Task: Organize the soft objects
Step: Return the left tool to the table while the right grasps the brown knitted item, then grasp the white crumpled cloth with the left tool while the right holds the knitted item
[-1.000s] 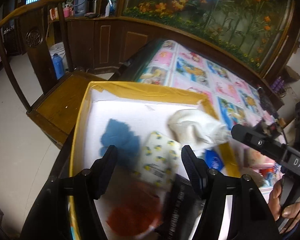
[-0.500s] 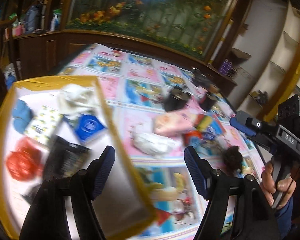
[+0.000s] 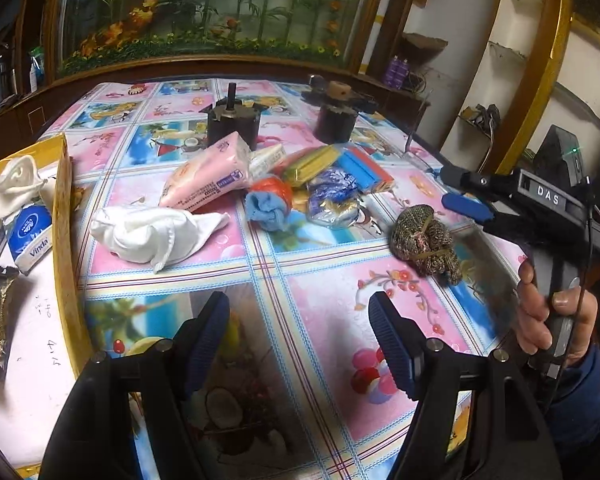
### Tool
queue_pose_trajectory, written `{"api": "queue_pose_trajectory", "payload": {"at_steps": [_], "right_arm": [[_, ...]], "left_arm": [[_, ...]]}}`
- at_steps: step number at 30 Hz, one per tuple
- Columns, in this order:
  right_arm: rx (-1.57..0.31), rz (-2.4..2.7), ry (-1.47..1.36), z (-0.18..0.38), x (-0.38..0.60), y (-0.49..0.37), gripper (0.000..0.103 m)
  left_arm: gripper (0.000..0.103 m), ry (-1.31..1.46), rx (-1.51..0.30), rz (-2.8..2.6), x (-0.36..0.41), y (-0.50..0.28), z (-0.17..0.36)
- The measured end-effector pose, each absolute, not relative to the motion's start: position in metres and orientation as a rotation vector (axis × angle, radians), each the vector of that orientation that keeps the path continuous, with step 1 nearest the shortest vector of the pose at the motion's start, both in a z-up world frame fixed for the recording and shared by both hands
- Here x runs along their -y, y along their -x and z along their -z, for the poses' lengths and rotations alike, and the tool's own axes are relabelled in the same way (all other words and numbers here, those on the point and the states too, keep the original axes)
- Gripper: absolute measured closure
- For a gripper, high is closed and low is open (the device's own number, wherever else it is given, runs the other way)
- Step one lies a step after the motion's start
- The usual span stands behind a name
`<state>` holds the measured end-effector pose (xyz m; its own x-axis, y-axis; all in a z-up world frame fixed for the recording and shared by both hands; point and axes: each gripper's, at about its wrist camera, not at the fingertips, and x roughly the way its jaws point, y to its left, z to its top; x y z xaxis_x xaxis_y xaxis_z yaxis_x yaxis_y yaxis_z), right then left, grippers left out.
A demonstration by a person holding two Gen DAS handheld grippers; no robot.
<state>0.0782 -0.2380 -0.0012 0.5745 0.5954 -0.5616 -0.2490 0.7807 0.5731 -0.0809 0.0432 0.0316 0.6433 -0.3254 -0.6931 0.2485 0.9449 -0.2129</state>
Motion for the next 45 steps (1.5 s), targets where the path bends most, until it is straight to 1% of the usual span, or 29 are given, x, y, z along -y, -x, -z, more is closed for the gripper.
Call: {"api": "queue_pose_trajectory", "payload": {"at_steps": [7, 12, 15, 17, 24, 27, 35, 41, 45], "right_arm": [[-0.901, -0.555, -0.295, 0.011, 0.205, -0.074, 0.026], [-0.990, -0.590, -0.327, 0.025, 0.204, -0.077, 0.026], [-0.990, -0.621, -0.339, 0.026, 0.204, -0.075, 0.026], [-1.015, -0.639, -0.373, 0.031, 0.206, -0.077, 0.053], [-0.952, -0.629, -0.458, 0.026, 0.221, -0.073, 0.053], [-0.969, -0.612, -0.478, 0.029, 0.224, -0.076, 0.053], [-0.973, -0.617, -0.483, 0.028, 0.225, -0.076, 0.053], [-0.967, -0.615, -0.493, 0.029, 0.228, -0.075, 0.053], [-0.966, -0.616, -0.493, 0.029, 0.228, -0.075, 0.053]], "left_arm": [[0.032, 0.080, -0.806, 0.331, -0.043, 0.082, -0.031], [0.032, 0.063, -0.803, 0.344, -0.038, 0.082, -0.032], [0.032, 0.057, -0.795, 0.341, -0.038, 0.084, -0.032], [0.032, 0.059, -0.791, 0.341, -0.038, 0.085, -0.033], [0.031, 0.086, -0.812, 0.314, -0.044, 0.082, -0.033], [0.031, 0.153, -0.849, 0.290, -0.056, 0.072, -0.033], [0.031, 0.183, -0.848, 0.089, -0.098, 0.027, -0.063], [0.031, 0.195, -0.981, 0.028, -0.107, -0.014, -0.040], [0.032, 0.135, -0.966, 0.054, -0.088, -0.004, -0.034]]}}
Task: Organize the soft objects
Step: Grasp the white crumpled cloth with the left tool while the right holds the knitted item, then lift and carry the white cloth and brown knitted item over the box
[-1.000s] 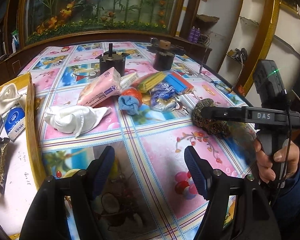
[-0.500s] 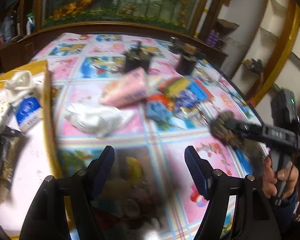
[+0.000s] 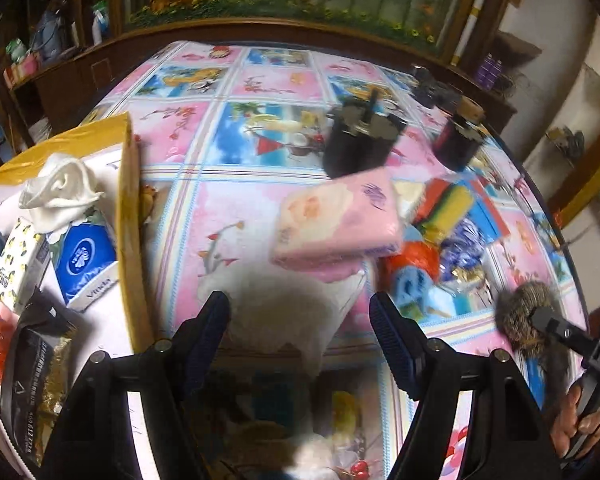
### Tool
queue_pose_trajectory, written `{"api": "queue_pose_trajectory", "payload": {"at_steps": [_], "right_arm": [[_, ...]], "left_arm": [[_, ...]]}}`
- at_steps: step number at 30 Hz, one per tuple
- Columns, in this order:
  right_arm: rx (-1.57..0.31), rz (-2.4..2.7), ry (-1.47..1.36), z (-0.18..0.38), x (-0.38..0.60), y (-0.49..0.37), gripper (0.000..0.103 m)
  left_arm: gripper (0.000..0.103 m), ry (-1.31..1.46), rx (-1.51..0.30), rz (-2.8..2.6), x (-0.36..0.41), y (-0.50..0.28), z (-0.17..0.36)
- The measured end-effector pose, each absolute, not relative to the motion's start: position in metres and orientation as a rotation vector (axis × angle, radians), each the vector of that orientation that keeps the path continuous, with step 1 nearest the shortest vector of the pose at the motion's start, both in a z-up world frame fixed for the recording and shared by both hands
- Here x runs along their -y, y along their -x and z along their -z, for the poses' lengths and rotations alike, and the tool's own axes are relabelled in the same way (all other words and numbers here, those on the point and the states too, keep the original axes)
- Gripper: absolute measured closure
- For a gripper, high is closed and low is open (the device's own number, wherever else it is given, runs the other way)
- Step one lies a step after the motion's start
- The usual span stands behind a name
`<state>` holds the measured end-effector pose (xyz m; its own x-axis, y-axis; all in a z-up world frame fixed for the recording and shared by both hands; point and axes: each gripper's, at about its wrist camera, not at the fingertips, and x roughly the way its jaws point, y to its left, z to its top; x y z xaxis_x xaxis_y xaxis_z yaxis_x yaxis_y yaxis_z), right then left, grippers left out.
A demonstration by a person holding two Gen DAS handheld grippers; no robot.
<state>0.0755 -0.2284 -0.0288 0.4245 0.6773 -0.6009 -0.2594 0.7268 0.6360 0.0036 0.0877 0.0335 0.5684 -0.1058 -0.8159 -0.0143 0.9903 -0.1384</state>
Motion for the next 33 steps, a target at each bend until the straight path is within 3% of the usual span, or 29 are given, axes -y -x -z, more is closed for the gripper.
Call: {"api": "queue_pose_trajectory", "payload": {"at_steps": [1, 3, 4, 8, 10, 12, 14, 16, 18, 21, 23, 33], "right_arm": [[-0.966, -0.617, -0.493, 0.029, 0.228, -0.075, 0.053], [-0.964, -0.617, -0.493, 0.028, 0.228, -0.075, 0.053], [-0.962, -0.617, -0.493, 0.028, 0.228, -0.075, 0.053], [-0.962, -0.617, -0.494, 0.028, 0.228, -0.075, 0.053], [-0.962, -0.616, -0.494, 0.028, 0.228, -0.075, 0.053], [-0.963, -0.618, -0.493, 0.028, 0.228, -0.075, 0.052], [-0.963, -0.620, -0.492, 0.028, 0.228, -0.074, 0.052], [-0.964, -0.620, -0.493, 0.028, 0.228, -0.075, 0.052], [-0.964, -0.620, -0.493, 0.028, 0.228, -0.075, 0.052], [-0.964, -0.623, -0.493, 0.028, 0.227, -0.075, 0.052], [-0.964, -0.626, -0.492, 0.028, 0.227, -0.075, 0.052], [-0.948, -0.646, -0.486, 0.026, 0.224, -0.073, 0.052]], "left_arm": [[0.034, 0.119, -0.960, 0.064, -0.082, 0.000, -0.033], [0.056, 0.077, -0.954, 0.081, -0.069, 0.005, -0.031], [0.059, 0.062, -0.952, 0.088, -0.065, 0.007, -0.030], [0.061, 0.019, -0.937, 0.067, -0.057, 0.008, -0.026], [0.057, 0.027, -0.937, 0.062, -0.057, 0.006, -0.026], [0.031, 0.036, -0.939, 0.064, -0.057, 0.004, -0.026], [0.025, 0.021, -0.927, 0.051, -0.055, 0.004, -0.025], [0.026, 0.003, -0.918, 0.046, -0.052, 0.002, -0.023], [0.052, 0.004, -0.922, 0.046, -0.051, 0.002, -0.018], [0.071, 0.025, -0.915, 0.067, -0.052, 0.006, -0.016], [0.078, 0.051, -0.903, 0.097, -0.053, 0.010, -0.018], [0.078, 0.109, -0.762, 0.224, -0.040, 0.042, -0.039]]}}
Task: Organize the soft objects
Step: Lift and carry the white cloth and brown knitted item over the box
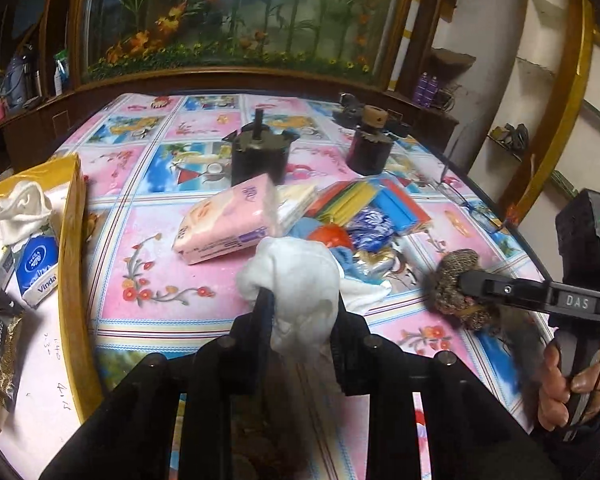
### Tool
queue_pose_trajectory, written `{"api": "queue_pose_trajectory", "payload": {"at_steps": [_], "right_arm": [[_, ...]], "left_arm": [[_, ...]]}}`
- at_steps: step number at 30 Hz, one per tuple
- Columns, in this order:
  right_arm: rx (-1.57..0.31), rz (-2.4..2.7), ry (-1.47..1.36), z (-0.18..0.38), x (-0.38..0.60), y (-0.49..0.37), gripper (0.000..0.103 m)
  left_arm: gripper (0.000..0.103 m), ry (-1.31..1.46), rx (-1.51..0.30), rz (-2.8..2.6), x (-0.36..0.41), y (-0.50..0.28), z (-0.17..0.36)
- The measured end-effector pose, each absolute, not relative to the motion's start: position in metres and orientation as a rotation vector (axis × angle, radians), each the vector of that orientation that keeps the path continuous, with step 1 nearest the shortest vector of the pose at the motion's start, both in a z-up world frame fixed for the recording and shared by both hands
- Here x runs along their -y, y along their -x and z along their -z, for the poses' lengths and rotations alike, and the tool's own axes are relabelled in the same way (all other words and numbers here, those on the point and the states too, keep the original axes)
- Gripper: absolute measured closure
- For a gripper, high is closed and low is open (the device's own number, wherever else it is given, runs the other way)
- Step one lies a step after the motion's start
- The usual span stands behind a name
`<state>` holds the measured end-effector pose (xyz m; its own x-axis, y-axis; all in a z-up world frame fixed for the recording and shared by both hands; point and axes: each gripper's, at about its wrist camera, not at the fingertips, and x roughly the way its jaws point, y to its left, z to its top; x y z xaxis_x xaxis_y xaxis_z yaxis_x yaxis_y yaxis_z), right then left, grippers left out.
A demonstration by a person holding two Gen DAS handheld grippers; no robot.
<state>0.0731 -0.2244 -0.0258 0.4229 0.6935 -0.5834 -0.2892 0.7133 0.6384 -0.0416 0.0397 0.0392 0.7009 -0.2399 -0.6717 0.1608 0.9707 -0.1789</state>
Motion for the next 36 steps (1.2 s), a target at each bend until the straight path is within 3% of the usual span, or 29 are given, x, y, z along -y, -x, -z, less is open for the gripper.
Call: {"api": "queue_pose_trajectory", "payload": {"at_steps": [14, 36], "right_arm": [[-0.893, -0.702, -0.458, 0.016, 0.217, -0.067, 0.052], [-0.854, -0.681, -0.472, 0.010, 0.204, -0.050, 0.052]], "left_arm": [[0.078, 0.218, -0.758, 0.285, -0.046, 0.045, -0.037], [0.078, 0.170, -0.716, 0.280, -0.057, 0.075, -0.053]]}}
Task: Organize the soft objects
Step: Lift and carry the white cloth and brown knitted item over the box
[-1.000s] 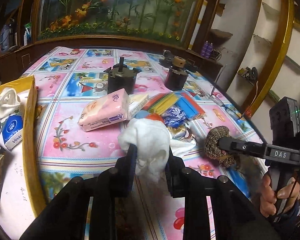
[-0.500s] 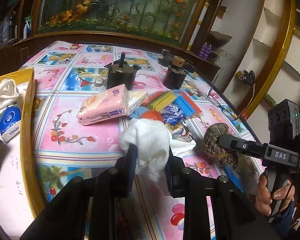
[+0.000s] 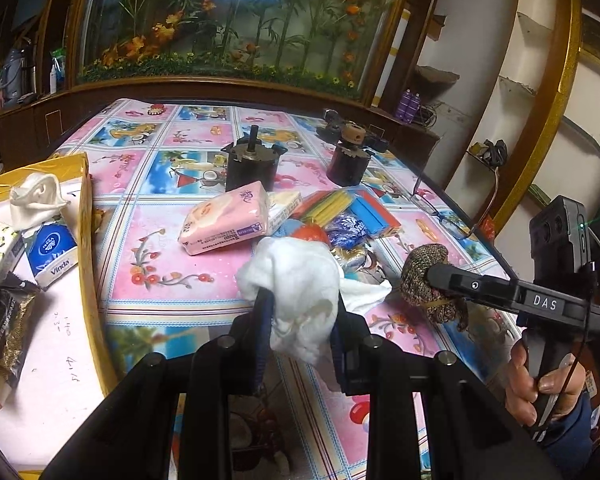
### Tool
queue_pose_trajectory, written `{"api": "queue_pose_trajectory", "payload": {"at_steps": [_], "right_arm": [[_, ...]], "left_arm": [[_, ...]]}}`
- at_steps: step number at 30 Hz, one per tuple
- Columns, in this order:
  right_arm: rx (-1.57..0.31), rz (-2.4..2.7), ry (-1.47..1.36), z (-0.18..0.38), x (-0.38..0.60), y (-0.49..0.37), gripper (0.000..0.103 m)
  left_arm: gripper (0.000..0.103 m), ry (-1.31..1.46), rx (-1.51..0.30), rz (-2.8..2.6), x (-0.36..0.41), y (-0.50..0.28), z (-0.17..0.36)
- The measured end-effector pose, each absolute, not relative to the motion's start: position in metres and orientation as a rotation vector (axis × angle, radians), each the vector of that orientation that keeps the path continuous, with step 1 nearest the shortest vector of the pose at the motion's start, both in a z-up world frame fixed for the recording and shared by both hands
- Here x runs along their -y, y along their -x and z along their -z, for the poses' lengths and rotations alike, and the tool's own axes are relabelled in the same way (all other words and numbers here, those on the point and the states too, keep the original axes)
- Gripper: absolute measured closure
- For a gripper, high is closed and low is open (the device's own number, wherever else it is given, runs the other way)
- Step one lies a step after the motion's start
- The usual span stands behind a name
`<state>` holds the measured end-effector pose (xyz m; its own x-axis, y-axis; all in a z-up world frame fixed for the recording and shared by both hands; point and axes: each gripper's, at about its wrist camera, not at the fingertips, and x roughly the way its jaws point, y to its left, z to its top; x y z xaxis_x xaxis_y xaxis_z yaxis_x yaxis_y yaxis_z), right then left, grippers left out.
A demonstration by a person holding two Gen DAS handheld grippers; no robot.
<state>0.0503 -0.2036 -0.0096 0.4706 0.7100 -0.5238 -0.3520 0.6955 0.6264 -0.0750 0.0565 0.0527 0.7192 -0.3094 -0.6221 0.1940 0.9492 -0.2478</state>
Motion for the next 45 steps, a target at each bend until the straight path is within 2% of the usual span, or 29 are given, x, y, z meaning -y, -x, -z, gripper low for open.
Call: {"api": "queue_pose_trajectory", "payload": {"at_steps": [15, 34, 45], "right_arm": [[-0.863, -0.780, -0.433, -0.006, 0.159, -0.036, 0.052], [-0.867, -1.013, -0.370, -0.033, 0.059, -0.024, 0.052], [-0.901, -1.125, -0.310, -0.039, -0.031, -0.022, 0.052]], "left_arm": [[0.078, 0.196, -0.669, 0.239, -0.083, 0.091, -0.073], [0.078, 0.290, -0.591, -0.068, -0.217, 0.135, -0.089], [0.078, 0.295, -0.644, -0.198, -0.264, 0.169, -0.068]]}}
